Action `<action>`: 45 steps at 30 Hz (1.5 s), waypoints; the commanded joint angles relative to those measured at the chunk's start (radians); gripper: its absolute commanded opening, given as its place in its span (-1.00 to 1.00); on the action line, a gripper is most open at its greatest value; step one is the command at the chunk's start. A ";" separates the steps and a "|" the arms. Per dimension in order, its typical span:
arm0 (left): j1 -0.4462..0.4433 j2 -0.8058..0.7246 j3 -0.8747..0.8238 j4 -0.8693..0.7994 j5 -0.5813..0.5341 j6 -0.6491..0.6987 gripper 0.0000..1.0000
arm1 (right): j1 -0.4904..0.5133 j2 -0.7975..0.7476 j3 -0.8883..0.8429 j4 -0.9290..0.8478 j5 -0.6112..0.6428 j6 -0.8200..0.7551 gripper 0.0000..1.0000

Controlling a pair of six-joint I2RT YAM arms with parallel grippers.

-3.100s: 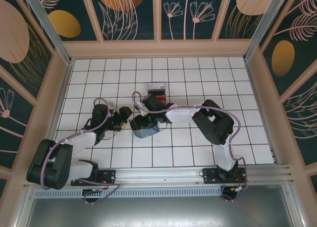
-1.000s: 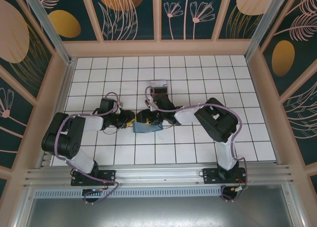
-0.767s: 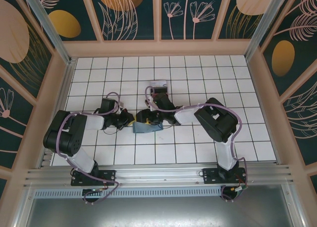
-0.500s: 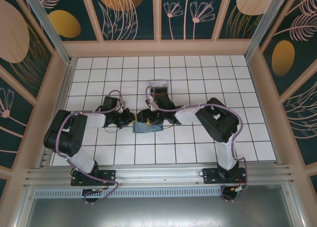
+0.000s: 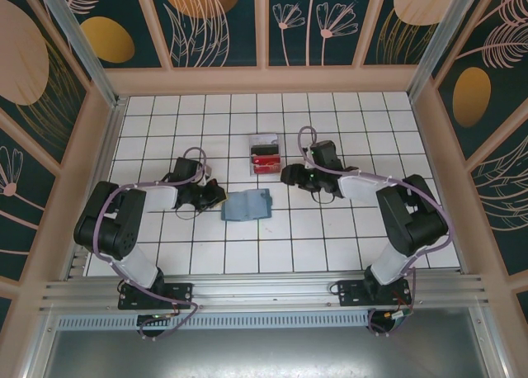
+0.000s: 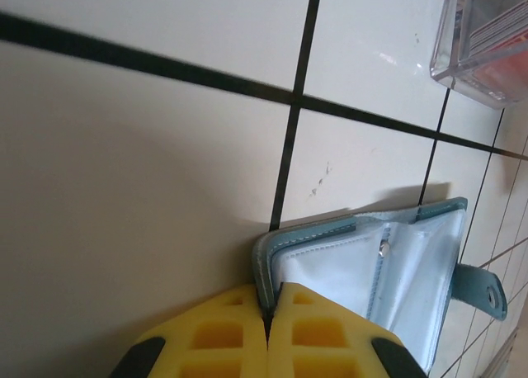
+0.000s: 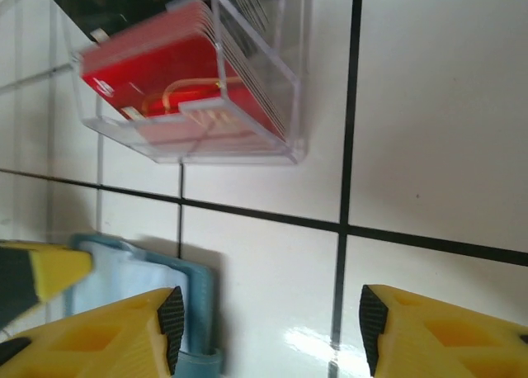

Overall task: Put the credit cards into the card holder
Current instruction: Open the card holder at the center of the table, then pick up the credit card from the storage box.

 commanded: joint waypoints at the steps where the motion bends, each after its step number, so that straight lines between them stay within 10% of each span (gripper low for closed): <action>1: 0.011 0.046 0.030 -0.068 -0.178 0.056 -1.00 | 0.013 0.062 0.167 -0.126 0.083 -0.155 0.16; 8: 0.010 0.086 0.140 -0.155 -0.225 0.132 -1.00 | -0.013 0.194 0.428 -0.301 0.236 -0.425 0.17; 17: 0.011 0.065 0.194 -0.137 -0.182 0.153 -1.00 | -0.060 0.241 0.517 -0.295 0.144 -0.570 0.41; 45: 0.009 0.165 0.346 -0.146 -0.109 0.147 -1.00 | -0.006 0.468 0.754 -0.336 0.124 -0.690 0.77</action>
